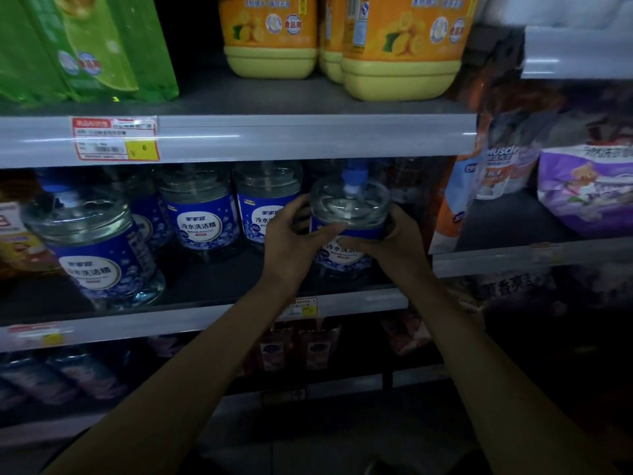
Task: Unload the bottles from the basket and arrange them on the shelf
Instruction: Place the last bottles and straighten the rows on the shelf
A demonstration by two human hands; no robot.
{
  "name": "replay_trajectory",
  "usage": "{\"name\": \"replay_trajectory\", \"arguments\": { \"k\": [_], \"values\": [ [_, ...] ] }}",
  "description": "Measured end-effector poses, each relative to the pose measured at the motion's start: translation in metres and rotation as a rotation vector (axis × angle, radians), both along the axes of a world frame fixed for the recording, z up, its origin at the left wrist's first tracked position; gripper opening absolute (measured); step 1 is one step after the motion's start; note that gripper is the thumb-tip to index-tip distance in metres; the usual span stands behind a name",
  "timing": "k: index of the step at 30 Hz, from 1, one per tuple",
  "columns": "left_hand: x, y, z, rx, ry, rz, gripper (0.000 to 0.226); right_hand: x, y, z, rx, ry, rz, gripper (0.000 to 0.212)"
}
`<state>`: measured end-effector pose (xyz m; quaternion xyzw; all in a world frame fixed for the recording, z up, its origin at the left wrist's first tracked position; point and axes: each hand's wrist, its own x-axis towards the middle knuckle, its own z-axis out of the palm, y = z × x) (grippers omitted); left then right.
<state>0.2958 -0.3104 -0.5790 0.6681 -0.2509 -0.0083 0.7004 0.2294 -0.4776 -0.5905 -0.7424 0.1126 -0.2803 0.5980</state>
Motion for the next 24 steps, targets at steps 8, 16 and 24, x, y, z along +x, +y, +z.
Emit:
{"name": "replay_trajectory", "arguments": {
  "k": [8,16,24],
  "values": [
    [0.005,-0.003,-0.009,-0.011,0.004,0.015,0.047,0.006,0.003,-0.006,0.053,0.008,0.026,0.081],
    [0.011,0.004,-0.034,0.238,0.039,0.058,0.056,-0.013,0.018,-0.029,-0.120,0.289,-0.109,0.088],
    [0.009,0.004,-0.048,0.398,0.139,0.102,0.047,-0.005,0.024,-0.044,-0.120,0.415,-0.258,0.077]
  ]
}}
